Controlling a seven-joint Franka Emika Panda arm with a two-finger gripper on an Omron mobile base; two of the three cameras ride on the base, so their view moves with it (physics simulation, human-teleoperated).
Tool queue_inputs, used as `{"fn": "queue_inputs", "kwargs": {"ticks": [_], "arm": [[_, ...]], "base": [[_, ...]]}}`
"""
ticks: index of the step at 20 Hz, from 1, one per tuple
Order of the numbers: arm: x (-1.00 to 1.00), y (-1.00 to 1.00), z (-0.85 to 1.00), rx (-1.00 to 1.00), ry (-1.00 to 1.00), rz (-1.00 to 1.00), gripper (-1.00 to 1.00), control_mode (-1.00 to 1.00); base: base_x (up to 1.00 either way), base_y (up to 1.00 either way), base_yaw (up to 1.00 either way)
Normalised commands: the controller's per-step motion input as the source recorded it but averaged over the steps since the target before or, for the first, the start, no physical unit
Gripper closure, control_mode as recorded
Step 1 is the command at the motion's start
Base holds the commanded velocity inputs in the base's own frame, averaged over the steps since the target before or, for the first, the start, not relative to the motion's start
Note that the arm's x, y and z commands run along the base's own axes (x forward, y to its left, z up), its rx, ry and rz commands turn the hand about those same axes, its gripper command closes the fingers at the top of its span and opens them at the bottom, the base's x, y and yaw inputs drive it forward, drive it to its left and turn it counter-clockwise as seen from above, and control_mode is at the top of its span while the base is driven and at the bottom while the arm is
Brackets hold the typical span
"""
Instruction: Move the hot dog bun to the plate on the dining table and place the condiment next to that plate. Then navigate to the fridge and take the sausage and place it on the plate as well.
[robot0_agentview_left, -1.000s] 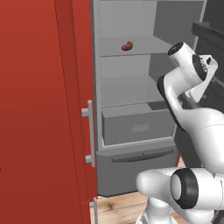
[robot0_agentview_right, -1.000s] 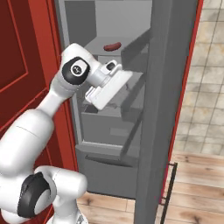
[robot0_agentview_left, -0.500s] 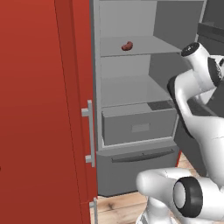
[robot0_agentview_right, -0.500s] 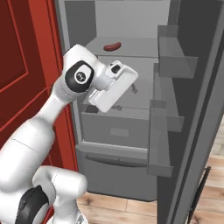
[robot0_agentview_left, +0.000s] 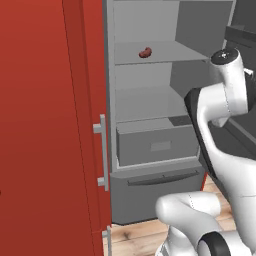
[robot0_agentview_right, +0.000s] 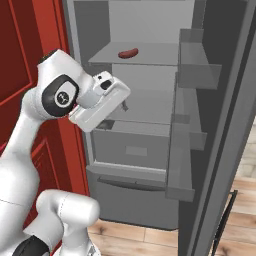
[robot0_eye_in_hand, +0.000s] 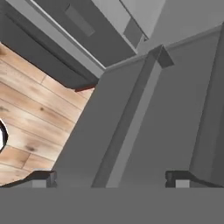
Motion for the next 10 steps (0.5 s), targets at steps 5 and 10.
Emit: {"fn": "queue_inputs", "kwargs": {"ticks": [5, 10], "arm": [[0.04, 0.6, 0.05, 0.39, -0.01, 0.03, -1.0, -1.0], [0.14, 0.48, 0.05, 0.35, -0.11, -0.03, -1.0, -1.0]], "base": [[0.0, 0.0, 0.0], [0.0, 0.0, 0.0]]}}
